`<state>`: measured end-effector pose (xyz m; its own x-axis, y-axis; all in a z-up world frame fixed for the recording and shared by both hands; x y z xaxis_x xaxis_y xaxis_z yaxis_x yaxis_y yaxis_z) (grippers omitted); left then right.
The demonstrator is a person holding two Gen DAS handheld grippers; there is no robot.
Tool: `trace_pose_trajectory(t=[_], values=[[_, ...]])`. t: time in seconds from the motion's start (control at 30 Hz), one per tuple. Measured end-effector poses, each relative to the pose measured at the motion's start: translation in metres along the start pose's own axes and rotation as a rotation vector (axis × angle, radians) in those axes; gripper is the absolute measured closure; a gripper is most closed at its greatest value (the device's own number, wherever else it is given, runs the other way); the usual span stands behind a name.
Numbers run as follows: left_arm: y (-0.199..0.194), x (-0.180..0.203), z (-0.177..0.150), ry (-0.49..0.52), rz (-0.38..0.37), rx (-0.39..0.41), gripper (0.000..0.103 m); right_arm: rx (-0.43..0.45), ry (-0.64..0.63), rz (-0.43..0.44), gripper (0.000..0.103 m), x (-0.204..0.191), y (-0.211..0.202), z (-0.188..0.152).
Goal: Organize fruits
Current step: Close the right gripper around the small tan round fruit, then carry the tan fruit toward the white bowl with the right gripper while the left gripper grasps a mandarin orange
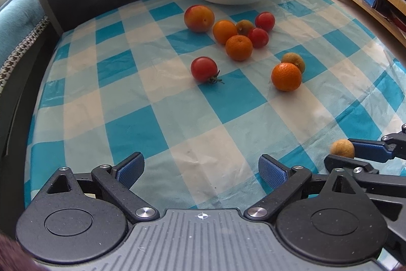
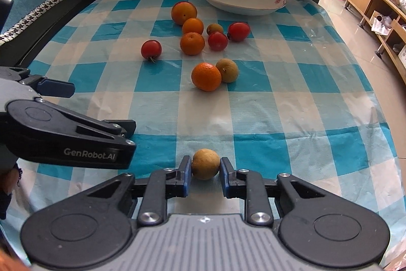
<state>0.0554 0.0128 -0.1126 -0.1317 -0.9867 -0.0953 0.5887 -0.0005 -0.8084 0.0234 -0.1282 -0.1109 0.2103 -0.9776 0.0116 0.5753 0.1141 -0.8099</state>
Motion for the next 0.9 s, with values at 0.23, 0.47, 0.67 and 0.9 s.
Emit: trace_pose_trajectory(t=[0.23,0.47,0.67,0.9], values=[[0.001,0.000,0.003,-0.028,-0.053,0.010,0.008,0.027,0.049,0.017,0.076,0.011,-0.008,0.007],[-0.001,0.008,0.026,-0.043,-0.159,0.066,0.022,0.036,0.067,0.032,0.076,0.022,-0.009,0.019],[0.011,0.040,0.047,0.038,-0.197,0.090,0.026,0.039,0.098,0.033,0.076,0.045,-0.007,0.027],[0.029,0.072,0.066,0.117,-0.216,0.112,0.028,0.055,0.184,0.035,0.076,0.072,-0.009,0.030]])
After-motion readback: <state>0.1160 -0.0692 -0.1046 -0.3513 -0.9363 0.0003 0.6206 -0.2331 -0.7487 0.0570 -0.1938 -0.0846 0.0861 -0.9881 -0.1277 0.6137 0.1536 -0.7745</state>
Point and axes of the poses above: each gripper's, at about its wrist camera, not at the fingertips, and y roughly the way its jaws point, x to its right, z to its top, the point moved 10 cm from there along y, roughly the way its jaws point, and after that the axes turned 5 degrees about x, right-handed, at the moved point
